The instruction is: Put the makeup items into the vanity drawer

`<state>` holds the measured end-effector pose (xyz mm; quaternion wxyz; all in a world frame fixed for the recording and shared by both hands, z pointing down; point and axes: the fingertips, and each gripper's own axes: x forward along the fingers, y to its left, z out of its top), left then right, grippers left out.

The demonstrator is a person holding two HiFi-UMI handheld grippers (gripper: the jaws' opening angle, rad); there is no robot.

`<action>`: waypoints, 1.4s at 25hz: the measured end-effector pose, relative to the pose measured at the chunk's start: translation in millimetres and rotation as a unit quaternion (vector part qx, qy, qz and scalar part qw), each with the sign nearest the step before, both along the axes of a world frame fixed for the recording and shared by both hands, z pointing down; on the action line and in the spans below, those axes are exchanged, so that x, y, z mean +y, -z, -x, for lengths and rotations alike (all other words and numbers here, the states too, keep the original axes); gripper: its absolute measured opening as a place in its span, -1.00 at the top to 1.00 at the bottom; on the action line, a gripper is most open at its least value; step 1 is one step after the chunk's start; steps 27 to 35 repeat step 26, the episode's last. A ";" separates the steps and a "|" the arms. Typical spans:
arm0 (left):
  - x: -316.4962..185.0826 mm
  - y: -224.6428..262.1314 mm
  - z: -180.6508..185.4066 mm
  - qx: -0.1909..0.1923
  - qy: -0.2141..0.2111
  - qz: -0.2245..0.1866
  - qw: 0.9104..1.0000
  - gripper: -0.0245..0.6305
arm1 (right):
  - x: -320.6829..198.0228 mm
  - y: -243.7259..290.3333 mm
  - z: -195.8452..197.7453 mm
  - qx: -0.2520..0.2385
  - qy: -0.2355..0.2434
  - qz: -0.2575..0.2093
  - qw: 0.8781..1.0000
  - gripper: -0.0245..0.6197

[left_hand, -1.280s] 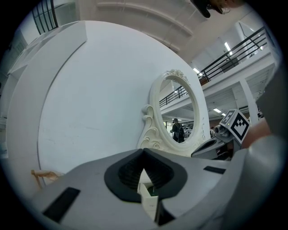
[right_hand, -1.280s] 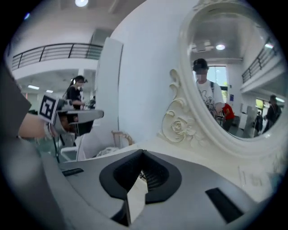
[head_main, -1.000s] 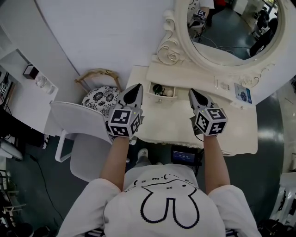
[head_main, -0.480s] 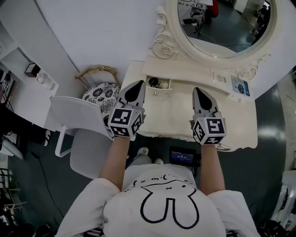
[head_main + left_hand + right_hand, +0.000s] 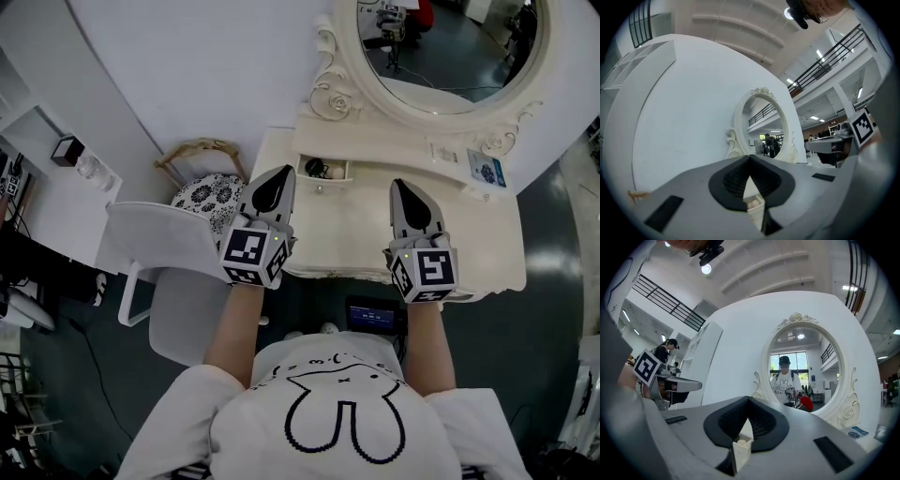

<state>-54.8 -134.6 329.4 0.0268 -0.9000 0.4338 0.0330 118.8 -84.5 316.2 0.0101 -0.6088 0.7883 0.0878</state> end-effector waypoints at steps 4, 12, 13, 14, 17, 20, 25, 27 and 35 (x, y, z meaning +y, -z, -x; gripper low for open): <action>7.2 3.3 9.3 0.000 -0.005 -0.002 1.000 0.91 | 9.2 2.2 8.5 -0.011 -0.008 0.003 1.000 0.95; 16.7 7.9 30.5 0.006 -0.009 -0.006 1.000 0.91 | 22.3 -0.2 21.9 -0.010 -0.031 0.011 0.999 0.95; 18.0 8.5 33.3 0.006 -0.008 -0.007 1.000 0.91 | 23.9 -0.5 23.2 -0.011 -0.033 0.012 0.999 0.95; 19.2 9.2 36.3 0.007 -0.007 -0.008 1.000 0.91 | 25.8 -0.4 24.6 -0.011 -0.034 0.012 0.999 0.95; 22.3 12.2 45.9 0.010 -0.005 -0.012 1.000 0.91 | 30.6 1.4 30.0 -0.010 -0.038 0.011 0.999 0.95; 25.8 14.6 51.8 0.013 -0.004 -0.014 1.000 0.91 | 35.3 3.7 34.1 -0.008 -0.040 0.010 0.999 0.95; 30.8 14.1 60.1 0.017 0.000 -0.017 1.000 0.91 | 41.0 5.9 39.3 -0.007 -0.040 0.005 0.999 0.95; 31.5 13.8 62.1 0.018 0.001 -0.018 1.000 0.91 | 42.0 6.2 40.3 -0.006 -0.039 0.004 0.999 0.95; 31.5 13.8 62.1 0.018 0.001 -0.018 1.000 0.91 | 42.0 6.2 40.3 -0.006 -0.039 0.004 0.999 0.95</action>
